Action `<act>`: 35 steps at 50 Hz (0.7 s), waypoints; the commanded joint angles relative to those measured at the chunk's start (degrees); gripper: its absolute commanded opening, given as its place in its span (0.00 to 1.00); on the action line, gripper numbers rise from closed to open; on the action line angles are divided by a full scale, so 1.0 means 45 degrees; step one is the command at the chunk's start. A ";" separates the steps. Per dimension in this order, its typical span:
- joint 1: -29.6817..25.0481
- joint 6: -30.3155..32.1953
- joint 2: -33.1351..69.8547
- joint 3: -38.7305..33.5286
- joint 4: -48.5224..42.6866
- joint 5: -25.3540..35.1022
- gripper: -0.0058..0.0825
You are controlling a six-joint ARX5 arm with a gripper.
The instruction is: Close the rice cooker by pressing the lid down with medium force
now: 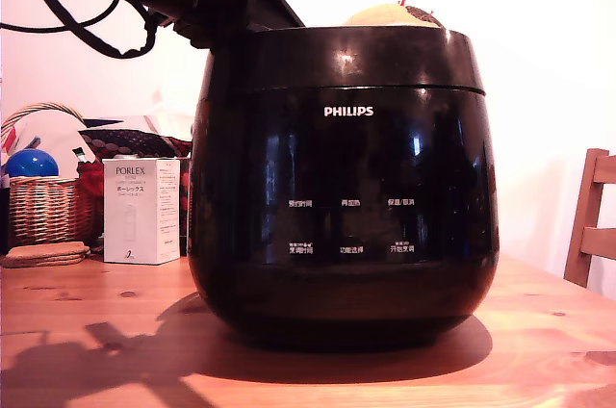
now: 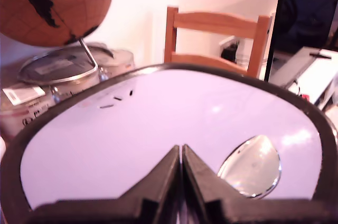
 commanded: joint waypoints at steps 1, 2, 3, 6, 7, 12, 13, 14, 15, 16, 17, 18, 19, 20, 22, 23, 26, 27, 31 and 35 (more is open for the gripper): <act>0.0029 0.0102 0.0525 -0.0510 -0.0724 -0.0053 0.04; 0.0068 0.0102 0.0437 -0.0398 -0.0733 -0.0058 0.04; 0.0112 0.0102 0.0350 -0.0262 -0.0733 -0.0092 0.04; 0.0262 0.0107 0.0063 0.0058 -0.0733 -0.0151 0.04; 0.0311 0.0107 -0.0044 0.0141 -0.0729 -0.0194 0.04; 0.0612 0.0340 -0.0680 0.0301 -0.0724 -0.0510 0.04; 0.0690 0.0340 -0.0821 0.0301 -0.0738 -0.0607 0.04; 0.0763 0.0340 -0.0937 0.0301 -0.0753 -0.0685 0.04; 0.0860 0.0617 -0.1093 0.0301 -0.0792 -0.0763 0.04; 0.0952 0.0617 -0.1263 0.0301 -0.0860 -0.0797 0.04; 0.1049 0.0617 -0.1438 0.0301 -0.0947 -0.0894 0.04; 0.1151 0.0680 -0.1598 0.0301 -0.1025 -0.0967 0.04; 0.1263 0.0680 -0.1768 0.0301 -0.1132 -0.1001 0.04; 0.1384 0.0680 -0.1928 0.0301 -0.1200 -0.1020 0.04; 0.1647 0.0680 -0.2259 0.0301 -0.1316 -0.1044 0.04; 0.1787 0.0680 -0.2438 0.0301 -0.1365 -0.1044 0.04; 0.2215 0.0695 -0.2929 0.0301 -0.1632 -0.1049 0.04; 0.2370 0.0695 -0.3070 0.0301 -0.1715 -0.1044 0.04; 0.2992 0.0772 -0.3662 0.0301 -0.2108 -0.1044 0.04; 0.3580 0.0772 -0.4143 0.0301 -0.2521 -0.1044 0.04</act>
